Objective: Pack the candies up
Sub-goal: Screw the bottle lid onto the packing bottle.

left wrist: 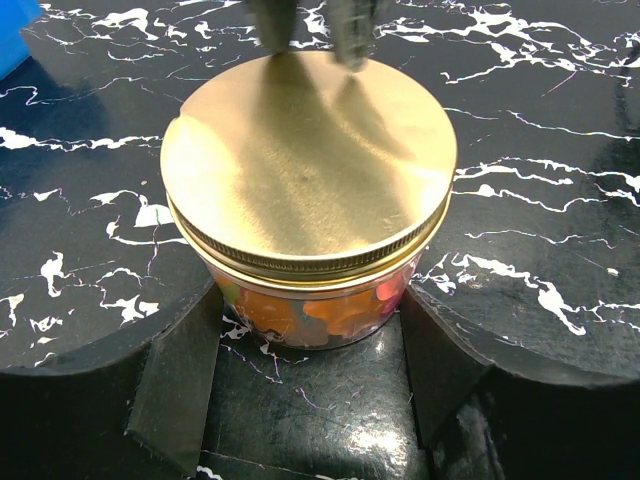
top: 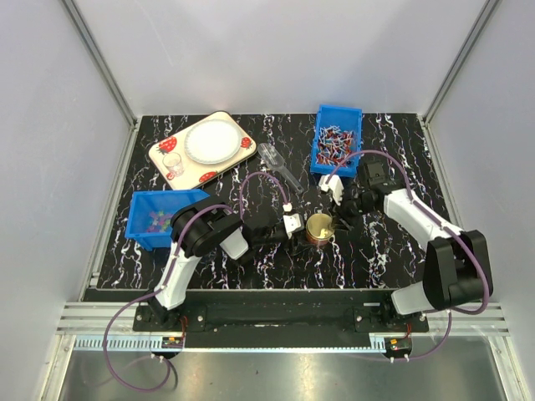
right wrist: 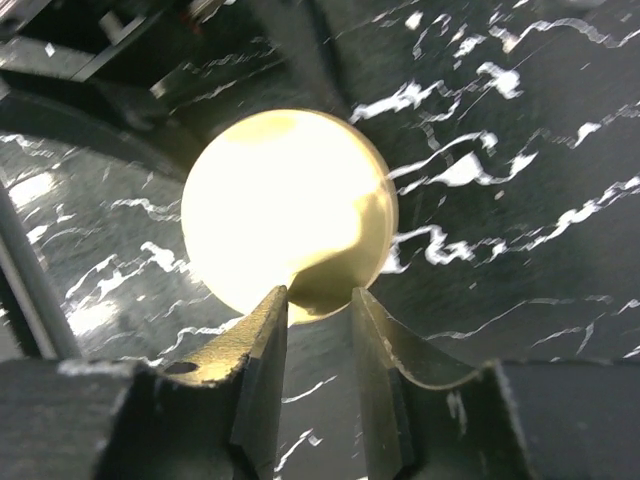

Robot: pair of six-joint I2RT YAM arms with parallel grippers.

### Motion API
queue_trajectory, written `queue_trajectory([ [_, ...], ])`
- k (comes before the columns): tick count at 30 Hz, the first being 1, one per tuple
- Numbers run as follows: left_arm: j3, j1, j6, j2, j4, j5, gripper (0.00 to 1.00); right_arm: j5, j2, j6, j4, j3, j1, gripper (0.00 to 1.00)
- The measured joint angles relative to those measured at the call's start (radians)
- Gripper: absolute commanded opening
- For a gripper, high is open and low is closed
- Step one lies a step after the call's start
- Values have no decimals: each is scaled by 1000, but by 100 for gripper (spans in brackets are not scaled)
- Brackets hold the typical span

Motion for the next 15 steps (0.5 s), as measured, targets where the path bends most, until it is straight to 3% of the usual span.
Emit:
queue_trajectory([
  [5, 0, 0, 0, 0, 0, 0, 52, -5, -35, 7, -45, 1, -1, 52],
  [15, 0, 0, 1, 0, 0, 0, 52, -103, 112, 58, -46, 216, -1, 52],
])
